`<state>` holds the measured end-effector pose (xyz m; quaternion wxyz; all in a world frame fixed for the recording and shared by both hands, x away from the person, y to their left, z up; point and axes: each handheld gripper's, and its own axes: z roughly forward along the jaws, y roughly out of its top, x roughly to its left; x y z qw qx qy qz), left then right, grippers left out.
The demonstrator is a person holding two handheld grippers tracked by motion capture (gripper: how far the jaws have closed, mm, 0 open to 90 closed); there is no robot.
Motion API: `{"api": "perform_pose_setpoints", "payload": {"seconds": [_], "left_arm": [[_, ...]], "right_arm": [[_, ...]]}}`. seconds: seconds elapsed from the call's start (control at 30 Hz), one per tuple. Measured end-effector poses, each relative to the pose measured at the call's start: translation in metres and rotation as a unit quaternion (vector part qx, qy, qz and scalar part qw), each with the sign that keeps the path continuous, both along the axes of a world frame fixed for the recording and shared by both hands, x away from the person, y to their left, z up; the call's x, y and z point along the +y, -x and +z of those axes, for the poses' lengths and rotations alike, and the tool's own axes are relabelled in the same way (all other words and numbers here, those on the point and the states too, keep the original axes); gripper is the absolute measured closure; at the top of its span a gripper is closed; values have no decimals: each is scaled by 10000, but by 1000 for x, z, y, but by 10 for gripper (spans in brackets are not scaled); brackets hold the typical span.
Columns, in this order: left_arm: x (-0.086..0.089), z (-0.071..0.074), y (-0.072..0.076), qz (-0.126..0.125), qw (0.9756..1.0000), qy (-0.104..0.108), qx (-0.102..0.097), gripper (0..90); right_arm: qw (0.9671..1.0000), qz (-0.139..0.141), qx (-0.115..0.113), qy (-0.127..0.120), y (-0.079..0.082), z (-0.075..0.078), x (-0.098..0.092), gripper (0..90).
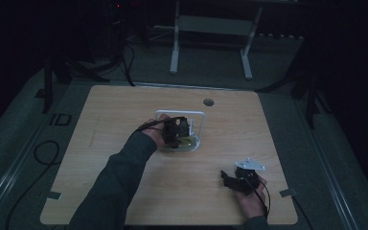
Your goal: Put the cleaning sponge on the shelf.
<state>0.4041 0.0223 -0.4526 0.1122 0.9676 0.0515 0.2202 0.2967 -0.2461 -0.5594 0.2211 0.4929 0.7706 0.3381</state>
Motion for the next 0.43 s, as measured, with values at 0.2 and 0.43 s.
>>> {"api": "perform_pose_setpoints", "payload": {"seconds": [0.2,0.43], "left_arm": [[8,9,7,104,9998,147,7,527],[21,28,21,343,9983,457,-141,520]], "right_arm": [[10000,-4,2,-8,0,0,0,279],[10000,-7,2,-7,0,0,0,279]]}}
